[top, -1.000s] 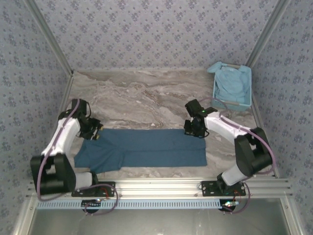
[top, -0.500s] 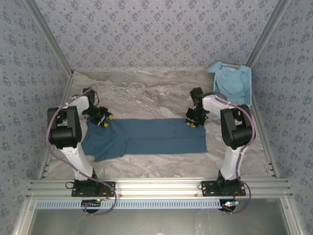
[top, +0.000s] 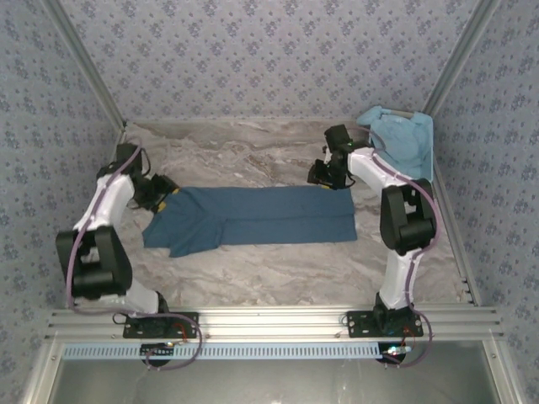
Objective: Fold and stack the t-shirts
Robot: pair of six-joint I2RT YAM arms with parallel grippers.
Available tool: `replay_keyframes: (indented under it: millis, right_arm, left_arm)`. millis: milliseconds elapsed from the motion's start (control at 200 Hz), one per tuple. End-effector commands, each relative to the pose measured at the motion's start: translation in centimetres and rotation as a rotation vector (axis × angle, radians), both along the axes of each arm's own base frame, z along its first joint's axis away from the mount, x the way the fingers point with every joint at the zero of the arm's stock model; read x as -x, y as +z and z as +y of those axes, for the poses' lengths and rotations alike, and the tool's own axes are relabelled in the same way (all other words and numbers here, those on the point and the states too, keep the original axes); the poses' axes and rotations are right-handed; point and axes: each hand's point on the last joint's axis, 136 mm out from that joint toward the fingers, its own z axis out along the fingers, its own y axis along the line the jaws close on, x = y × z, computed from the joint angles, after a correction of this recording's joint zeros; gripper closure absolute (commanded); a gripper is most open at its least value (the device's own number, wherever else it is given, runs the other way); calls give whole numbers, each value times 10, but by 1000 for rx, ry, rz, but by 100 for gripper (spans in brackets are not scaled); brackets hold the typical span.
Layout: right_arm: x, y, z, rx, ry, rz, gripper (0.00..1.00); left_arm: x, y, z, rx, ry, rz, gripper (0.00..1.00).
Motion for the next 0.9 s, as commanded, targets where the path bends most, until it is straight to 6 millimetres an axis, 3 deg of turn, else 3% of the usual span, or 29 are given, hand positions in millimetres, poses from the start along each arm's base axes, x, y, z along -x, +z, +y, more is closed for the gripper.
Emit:
replay_keyframes:
  millis: [0,175,295,315,410,510,685,809,894]
  right_arm:
    - [32,16,30,-97,117,-25,56]
    - [71,15,59,-170,182,-8,55]
    - [80,18,64,-204,176,-4,55]
    - [87,7,61,-195,170,25,55]
    - [91,7,61,-194,169,29,55]
    - [92,6,61,-193,168,34,56]
    - [93,5,59,-182,162,40,57]
    - [92,4,59,-180,156,40,58]
    - [92,2,59,-179,155,44,58]
  left_arm:
    - [58,-38,-9,19,-76,154,46]
    - [81,-60,-17,48,-95,165,42]
    - [88,-72,-14,29,-106,187,42]
    - [88,-74,-14,29,-107,191,43]
    - [89,-80,-15,39,-98,197,44]
    - [86,-78,-18,60,-80,175,56]
    - [92,-66,-20,60,-57,155,86]
    - [100,-55,-25,86,-24,137,99]
    - [106,-49,-31,108,-1,134,100]
